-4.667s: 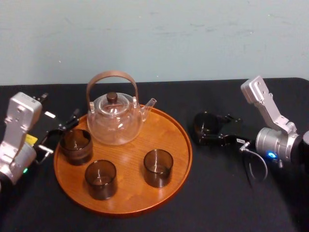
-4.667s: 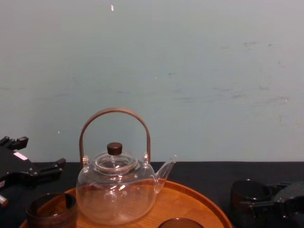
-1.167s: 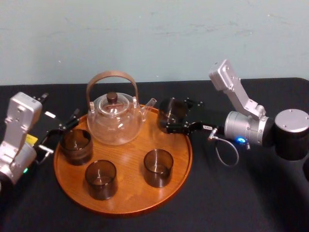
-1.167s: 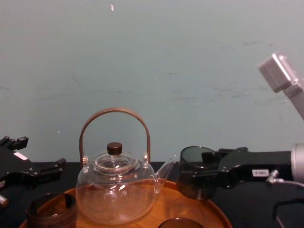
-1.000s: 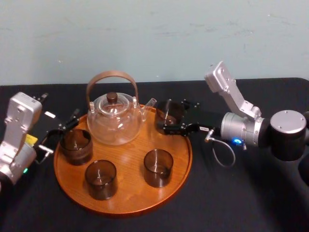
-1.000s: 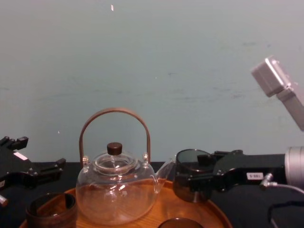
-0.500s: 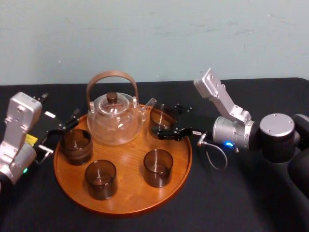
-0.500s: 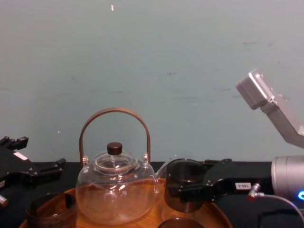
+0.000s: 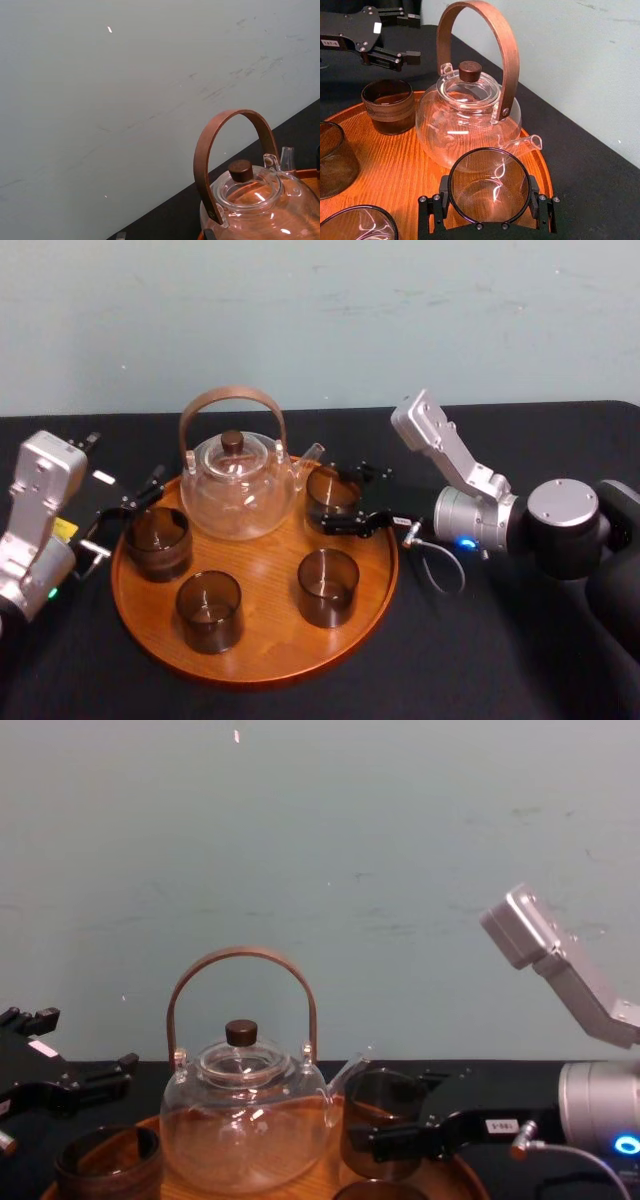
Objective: Pick up the glass from the table and place it on the tray.
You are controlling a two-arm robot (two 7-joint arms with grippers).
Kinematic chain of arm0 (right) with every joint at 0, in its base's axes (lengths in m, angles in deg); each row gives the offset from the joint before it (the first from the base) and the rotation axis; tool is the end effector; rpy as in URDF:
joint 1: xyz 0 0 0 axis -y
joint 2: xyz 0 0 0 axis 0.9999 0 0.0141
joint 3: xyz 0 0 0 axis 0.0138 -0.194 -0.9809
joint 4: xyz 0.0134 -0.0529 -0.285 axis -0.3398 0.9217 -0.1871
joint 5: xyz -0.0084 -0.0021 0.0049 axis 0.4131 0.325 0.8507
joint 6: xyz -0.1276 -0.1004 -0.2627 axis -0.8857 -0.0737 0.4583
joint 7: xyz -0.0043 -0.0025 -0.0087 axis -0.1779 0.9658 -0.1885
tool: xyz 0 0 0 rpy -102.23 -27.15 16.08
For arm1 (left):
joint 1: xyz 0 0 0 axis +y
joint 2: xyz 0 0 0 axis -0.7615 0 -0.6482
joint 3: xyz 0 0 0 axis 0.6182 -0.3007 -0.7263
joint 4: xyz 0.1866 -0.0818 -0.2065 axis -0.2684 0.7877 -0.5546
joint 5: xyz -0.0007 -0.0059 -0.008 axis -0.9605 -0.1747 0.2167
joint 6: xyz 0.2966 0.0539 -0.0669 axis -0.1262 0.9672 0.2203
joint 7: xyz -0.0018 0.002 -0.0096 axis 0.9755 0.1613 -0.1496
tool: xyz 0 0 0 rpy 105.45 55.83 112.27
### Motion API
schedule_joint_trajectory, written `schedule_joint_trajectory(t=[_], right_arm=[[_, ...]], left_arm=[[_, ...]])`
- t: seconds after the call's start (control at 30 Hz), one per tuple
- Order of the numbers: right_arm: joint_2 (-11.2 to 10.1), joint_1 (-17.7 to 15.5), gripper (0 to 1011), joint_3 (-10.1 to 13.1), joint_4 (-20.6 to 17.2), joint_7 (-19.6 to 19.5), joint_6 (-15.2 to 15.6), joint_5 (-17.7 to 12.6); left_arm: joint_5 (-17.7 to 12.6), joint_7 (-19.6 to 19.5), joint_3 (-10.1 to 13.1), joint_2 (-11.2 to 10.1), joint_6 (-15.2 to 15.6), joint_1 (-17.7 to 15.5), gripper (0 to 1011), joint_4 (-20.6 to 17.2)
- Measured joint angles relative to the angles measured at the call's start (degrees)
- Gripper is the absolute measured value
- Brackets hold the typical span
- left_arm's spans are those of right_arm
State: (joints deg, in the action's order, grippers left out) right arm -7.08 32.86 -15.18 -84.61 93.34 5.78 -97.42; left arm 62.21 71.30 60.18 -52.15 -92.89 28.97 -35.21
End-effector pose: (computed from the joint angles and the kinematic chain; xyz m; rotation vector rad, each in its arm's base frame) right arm 0.4607 0.0031 -0.2877 -0.3521 -0.0142 -0.5786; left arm 0.3581 0.0827 -0.3022 0.3046 -0.2850 1.2481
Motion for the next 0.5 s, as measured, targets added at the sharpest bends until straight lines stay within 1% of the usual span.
schedule_joint_trajectory(t=[0.5], right_arm=[[0.97,0.48,904,-0.04,2.03,-0.05,-0.82,1.67]], left_arm=[[0.0,0.0,0.0,0.0,0.0,0.0,1001,0.0]])
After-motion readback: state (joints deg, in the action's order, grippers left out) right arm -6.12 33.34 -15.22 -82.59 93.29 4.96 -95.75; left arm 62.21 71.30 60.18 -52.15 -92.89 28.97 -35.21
